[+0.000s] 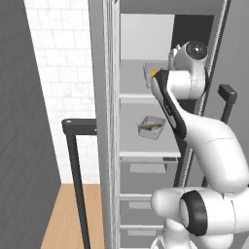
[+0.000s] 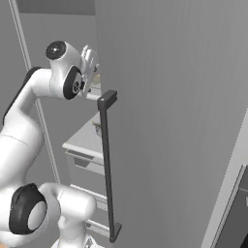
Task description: Take the meat container that has the fish and place it on the second highest rack of the freezer. Then take the vegetable container that has the cucumber and corn and place it on the highest rack of the freezer.
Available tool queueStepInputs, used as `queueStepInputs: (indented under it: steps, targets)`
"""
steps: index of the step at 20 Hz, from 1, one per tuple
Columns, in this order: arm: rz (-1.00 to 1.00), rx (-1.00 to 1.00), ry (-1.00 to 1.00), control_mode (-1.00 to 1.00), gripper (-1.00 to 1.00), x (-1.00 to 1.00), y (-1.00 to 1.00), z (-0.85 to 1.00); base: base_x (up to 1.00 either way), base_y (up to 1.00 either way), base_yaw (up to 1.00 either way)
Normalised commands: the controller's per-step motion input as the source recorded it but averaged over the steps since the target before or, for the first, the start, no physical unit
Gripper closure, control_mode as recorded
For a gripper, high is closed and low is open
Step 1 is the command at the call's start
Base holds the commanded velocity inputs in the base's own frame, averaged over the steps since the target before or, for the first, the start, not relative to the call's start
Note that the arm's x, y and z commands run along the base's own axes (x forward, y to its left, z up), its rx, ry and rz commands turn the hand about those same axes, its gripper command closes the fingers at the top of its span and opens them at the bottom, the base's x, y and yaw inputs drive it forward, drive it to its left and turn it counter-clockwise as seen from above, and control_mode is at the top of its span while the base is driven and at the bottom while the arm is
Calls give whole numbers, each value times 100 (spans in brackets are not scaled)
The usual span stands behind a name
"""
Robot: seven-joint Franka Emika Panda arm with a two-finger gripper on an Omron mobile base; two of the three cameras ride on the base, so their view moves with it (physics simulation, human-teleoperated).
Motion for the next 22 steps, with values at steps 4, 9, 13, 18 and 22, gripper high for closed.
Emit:
queueStepInputs:
  steps: [4, 9, 13, 18, 22]
  targets:
    - [0, -1, 11, -100, -100, -73, 7, 57, 0, 0, 0]
    - [1, -2, 23, -100, -100, -93, 0, 26, 0, 0, 0]
    - [4, -7, 24, -100, -100, -100, 13, 0, 0, 0, 0]
    - [2, -1, 15, -100, -100, -100, -2, -43, 0, 0, 0]
    - [5, 0, 9, -100, -100, -94, -6, -58, 0, 0, 0]
